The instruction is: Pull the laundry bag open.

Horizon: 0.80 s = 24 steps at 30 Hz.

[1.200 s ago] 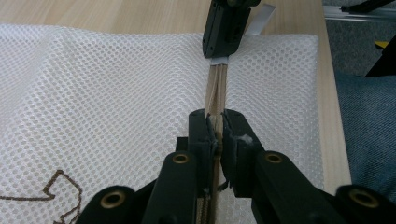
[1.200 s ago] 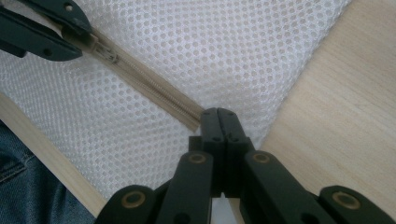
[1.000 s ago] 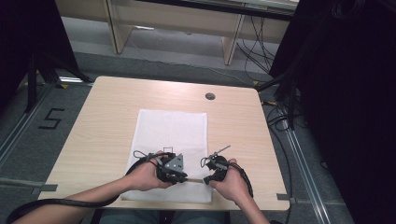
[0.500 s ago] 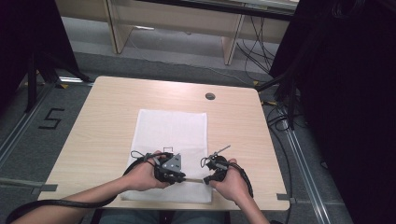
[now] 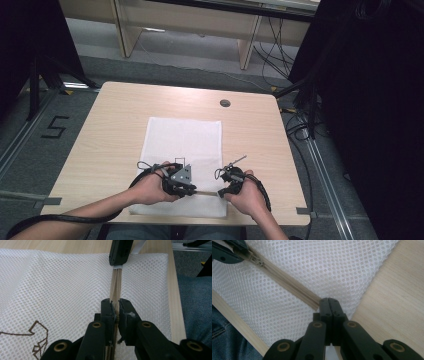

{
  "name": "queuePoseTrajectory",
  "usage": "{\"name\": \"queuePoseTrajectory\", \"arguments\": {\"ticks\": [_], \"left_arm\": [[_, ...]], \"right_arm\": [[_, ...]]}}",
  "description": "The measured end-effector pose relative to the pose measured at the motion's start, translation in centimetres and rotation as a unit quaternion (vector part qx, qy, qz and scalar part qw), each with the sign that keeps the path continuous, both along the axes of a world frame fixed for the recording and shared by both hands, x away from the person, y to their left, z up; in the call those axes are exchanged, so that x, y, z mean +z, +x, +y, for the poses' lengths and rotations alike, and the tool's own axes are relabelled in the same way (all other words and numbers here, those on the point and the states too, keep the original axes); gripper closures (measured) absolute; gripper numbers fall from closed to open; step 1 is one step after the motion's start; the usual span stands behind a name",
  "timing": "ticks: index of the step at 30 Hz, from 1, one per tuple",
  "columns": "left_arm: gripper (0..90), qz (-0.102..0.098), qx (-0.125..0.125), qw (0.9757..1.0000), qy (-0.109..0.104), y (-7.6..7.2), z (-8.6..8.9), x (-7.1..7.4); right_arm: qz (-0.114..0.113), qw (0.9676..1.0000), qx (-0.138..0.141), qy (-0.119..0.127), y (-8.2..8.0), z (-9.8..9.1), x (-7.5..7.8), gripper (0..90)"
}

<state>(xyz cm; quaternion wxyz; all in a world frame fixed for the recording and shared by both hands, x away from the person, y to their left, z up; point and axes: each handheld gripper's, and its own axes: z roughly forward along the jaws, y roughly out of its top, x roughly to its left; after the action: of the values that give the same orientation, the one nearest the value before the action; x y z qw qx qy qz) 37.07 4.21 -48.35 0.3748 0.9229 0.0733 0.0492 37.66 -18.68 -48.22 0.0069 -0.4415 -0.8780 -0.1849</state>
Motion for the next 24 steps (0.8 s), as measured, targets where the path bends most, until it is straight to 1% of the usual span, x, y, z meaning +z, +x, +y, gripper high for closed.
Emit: {"name": "queuePoseTrajectory", "arguments": {"ticks": [2,4,5,6,8,9,10,12,13,16,19,20,22,23,24], "left_arm": [[82.1,0.001,-0.001,1.0000,0.000,0.0,0.0,0.0],[82.1,-0.007,-0.004,1.0000,0.005,0.0,0.0,0.1],[82.1,0.000,-0.002,1.0000,0.002,0.0,0.1,0.1],[82.1,0.000,-0.001,1.0000,0.004,0.0,0.2,0.1],[82.1,-0.004,-0.001,1.0000,0.006,0.0,0.4,0.1],[82.1,0.002,0.002,1.0000,-0.001,0.0,0.5,0.1],[82.1,-0.003,-0.001,1.0000,0.001,0.1,0.5,0.1],[82.1,-0.002,0.002,1.0000,0.004,0.0,0.7,0.1],[82.1,0.002,0.003,1.0000,0.001,0.0,0.7,0.1],[82.1,-0.001,0.000,1.0000,0.003,0.0,0.7,0.1],[82.1,0.000,0.000,1.0000,0.002,-0.1,0.7,0.1],[82.1,-0.010,-0.001,0.9999,0.010,-0.1,0.7,0.2],[82.1,0.000,0.004,1.0000,0.004,-0.1,1.0,0.2],[82.1,-0.004,0.002,1.0000,0.008,0.0,1.2,0.2],[82.1,-0.002,0.006,1.0000,0.003,0.0,1.4,0.2]], "right_arm": [[0.000,1.0000,0.000,0.000,0.0,0.0,0.0,90.0],[0.000,1.0000,0.000,0.000,0.0,0.0,0.0,90.0],[0.000,1.0000,0.000,0.000,0.0,0.0,0.0,90.0],[0.004,1.0000,-0.002,0.003,0.0,0.0,0.1,90.0],[0.000,1.0000,0.000,0.001,0.0,0.0,0.0,90.0],[0.000,1.0000,0.001,0.000,0.0,0.0,0.0,90.0],[0.000,1.0000,0.001,0.001,0.0,0.0,0.0,90.0],[0.000,1.0000,0.001,0.001,0.0,0.0,0.0,90.0],[0.002,1.0000,0.000,0.003,0.0,0.0,0.1,90.0],[0.000,1.0000,0.000,0.000,0.0,0.0,0.0,90.0],[0.004,1.0000,-0.002,0.003,0.0,0.0,0.1,90.0],[0.004,1.0000,-0.002,0.003,0.0,0.0,0.1,90.0],[0.004,1.0000,-0.002,0.004,0.0,0.0,0.1,90.0],[0.005,1.0000,-0.003,0.004,0.0,0.0,0.1,90.0],[0.005,1.0000,-0.003,0.005,0.0,0.0,0.1,90.0]]}}
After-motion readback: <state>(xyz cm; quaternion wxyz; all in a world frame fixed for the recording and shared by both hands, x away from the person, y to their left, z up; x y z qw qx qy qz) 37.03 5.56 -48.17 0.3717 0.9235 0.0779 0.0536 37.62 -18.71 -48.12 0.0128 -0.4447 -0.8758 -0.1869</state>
